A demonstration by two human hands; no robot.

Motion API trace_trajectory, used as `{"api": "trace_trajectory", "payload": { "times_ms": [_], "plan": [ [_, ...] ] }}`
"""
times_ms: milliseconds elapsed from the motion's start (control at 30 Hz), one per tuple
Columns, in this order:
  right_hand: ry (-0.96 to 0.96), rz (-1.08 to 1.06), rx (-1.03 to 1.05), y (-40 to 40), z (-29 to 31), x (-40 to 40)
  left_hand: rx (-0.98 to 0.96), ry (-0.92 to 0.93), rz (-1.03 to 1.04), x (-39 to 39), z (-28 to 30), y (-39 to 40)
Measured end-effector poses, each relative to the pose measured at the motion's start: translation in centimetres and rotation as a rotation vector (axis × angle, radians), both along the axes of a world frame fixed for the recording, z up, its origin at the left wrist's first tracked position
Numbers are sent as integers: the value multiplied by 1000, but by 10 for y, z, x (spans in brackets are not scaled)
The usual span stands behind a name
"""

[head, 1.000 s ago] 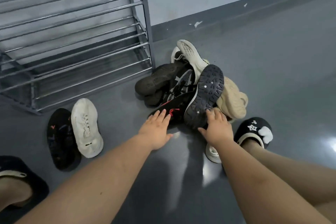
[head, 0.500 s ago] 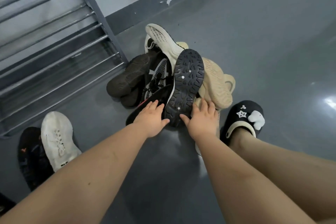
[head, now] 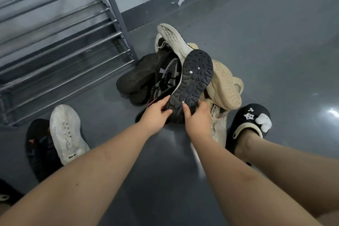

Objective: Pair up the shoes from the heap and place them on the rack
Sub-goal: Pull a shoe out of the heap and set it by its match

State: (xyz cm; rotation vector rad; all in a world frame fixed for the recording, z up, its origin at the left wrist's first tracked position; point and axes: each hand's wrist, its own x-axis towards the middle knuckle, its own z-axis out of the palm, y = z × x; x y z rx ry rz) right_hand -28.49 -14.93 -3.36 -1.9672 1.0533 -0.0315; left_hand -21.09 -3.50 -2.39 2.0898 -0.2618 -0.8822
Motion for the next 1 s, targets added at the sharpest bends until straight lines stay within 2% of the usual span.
{"api": "trace_trajectory", "payload": {
  "times_ms": [233,400,467,533,600,667,800,1000],
  "plan": [
    [-170,28,102,43,43,2,-110,-72,153,1,42,55],
    [-183,132,237,95,71,3,-192,-144,262,-23,74,124],
    [-178,112,409,118,76,2,-152,-164,273,-36,82,150],
    [-152,86,568,140,80,-2,-34,-220,238,-51,90,172],
    [-92,118,646,155,81,-9,117,-315,162,-64,96,189],
    [-59,145,715,165,82,-16,175,-347,117,-78,101,201],
    [23,192,766,176,87,-19,165,-373,88,-96,108,214],
    [28,202,842,166,108,-17,56,-403,101,-92,123,215]
  ]
}}
